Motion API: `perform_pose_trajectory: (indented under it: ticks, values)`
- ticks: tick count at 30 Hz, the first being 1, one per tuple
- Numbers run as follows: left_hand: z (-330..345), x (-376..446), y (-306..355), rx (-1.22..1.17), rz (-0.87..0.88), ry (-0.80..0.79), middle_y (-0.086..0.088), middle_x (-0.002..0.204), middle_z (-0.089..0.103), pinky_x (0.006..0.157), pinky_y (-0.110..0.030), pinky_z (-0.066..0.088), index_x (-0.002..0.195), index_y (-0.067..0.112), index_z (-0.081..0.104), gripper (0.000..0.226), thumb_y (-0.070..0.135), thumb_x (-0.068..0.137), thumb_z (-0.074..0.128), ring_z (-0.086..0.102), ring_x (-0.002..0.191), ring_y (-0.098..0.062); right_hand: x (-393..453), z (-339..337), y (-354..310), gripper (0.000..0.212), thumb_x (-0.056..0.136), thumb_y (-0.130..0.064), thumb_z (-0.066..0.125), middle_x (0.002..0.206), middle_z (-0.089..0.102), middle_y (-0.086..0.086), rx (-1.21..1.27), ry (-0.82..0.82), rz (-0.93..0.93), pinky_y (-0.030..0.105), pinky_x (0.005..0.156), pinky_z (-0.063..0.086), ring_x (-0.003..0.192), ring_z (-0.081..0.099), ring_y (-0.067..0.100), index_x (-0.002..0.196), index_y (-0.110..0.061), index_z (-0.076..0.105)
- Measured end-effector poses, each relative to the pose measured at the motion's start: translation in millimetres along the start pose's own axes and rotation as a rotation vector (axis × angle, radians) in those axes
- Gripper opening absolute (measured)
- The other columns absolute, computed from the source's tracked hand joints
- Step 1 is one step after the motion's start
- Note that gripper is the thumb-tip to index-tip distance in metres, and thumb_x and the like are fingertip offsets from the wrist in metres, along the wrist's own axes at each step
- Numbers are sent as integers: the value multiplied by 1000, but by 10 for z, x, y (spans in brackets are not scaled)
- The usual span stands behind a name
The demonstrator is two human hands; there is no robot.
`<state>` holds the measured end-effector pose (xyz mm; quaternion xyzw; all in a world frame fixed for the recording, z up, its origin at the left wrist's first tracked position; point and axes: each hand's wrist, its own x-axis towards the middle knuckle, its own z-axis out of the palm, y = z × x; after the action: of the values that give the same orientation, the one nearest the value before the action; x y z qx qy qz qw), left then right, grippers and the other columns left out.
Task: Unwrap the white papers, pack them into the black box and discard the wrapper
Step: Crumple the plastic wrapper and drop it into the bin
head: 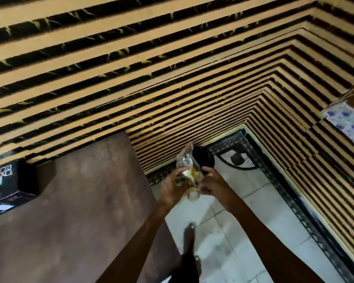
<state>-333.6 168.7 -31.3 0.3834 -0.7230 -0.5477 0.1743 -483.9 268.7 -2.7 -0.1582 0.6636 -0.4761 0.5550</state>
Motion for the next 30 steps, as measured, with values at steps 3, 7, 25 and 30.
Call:
perform_pose_trajectory:
  ticks: [3,7,25,30]
  values:
    - [227,508,-134,-182,-163,-60,6,102,72,81,-22,56,110,14,66,33,-2,81,67,67,92,-4,401,-399,102,101,77,-4,76,149,32,-7,-243,-89,-177,32,95,52,128,46,11,152,-28,12]
    - [603,1221,-214,-255,-190,-164,14,83,75,71,-16,55,102,7,62,29,-11,79,63,70,81,-1,1156,-804,59,88,70,-26,84,146,49,0,-625,-88,-263,20,97,49,125,56,15,145,-25,38]
    - [2176,3830,-3573,-301,-610,395,-6,85,64,76,-34,50,95,20,57,34,28,67,73,60,83,-22,5912,-1765,2566,34,77,-34,68,98,71,6,-968,98,-471,40,90,51,98,64,22,102,-11,69]
    - [2509,4078,-4374,-299,-673,323,-11,102,68,87,-43,51,98,31,58,29,24,72,68,65,97,-30,6688,-1848,3245,69,87,-45,53,152,39,15,-1279,-173,-203,39,117,24,142,33,31,147,-15,36]
